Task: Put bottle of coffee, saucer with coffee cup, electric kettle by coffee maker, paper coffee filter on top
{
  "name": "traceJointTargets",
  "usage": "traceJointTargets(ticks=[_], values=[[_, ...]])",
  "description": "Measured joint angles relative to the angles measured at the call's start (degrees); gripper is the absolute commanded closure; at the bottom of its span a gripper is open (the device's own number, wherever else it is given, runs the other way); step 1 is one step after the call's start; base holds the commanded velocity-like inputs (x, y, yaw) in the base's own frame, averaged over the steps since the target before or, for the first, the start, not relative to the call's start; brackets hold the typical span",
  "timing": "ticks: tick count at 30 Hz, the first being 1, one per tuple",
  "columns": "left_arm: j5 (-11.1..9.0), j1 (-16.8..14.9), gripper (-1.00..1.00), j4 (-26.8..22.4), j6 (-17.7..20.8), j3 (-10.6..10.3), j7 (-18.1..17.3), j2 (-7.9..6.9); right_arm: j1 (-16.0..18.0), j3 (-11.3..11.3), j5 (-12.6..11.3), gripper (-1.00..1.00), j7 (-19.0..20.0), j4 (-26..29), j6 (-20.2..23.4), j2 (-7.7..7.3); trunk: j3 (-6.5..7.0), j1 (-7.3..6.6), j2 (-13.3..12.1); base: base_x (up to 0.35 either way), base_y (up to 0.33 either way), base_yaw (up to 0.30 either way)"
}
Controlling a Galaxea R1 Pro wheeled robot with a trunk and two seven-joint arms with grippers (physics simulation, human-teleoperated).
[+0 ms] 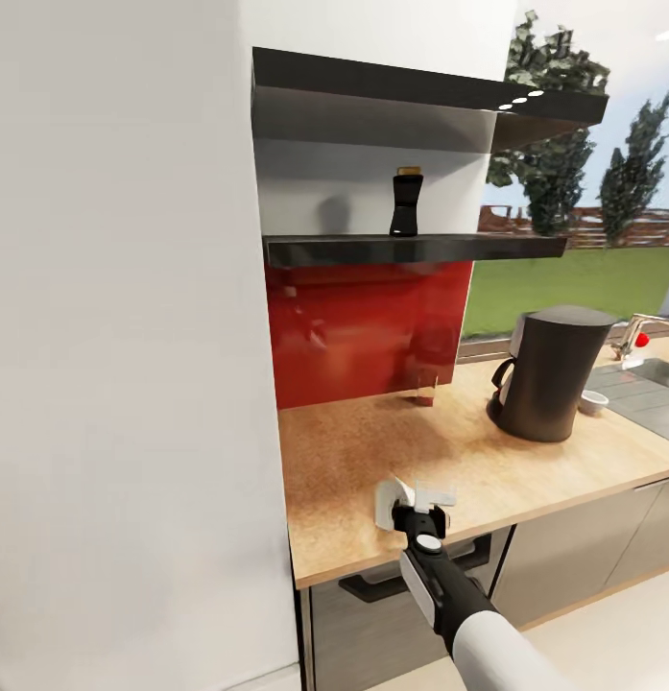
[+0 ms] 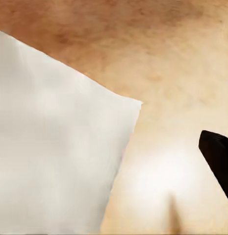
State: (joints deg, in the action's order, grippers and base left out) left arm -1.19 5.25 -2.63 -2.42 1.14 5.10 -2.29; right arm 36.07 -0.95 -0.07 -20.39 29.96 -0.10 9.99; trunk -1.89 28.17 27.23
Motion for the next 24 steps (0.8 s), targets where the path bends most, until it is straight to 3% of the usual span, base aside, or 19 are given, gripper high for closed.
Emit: traceJointTargets(ticks=[4, 24], values=[[0.0, 0.0, -1.0, 0.02, 0.04, 0.0, 0.0, 0.0, 0.0, -0.02, 0.14, 1.0, 0.02, -0.42, -1.74, 0.0, 0.0, 0.0, 0.0, 0.0, 0.0, 0.0], [0.0, 0.0, -1.0, 0.09, 0.05, 0.0, 0.0, 0.0, -0.01, -0.01, 0.24, 1.0, 0.0, -0.44, -1.94, 0.0, 0.0, 0.0, 0.0, 0.0, 0.0, 0.0]])
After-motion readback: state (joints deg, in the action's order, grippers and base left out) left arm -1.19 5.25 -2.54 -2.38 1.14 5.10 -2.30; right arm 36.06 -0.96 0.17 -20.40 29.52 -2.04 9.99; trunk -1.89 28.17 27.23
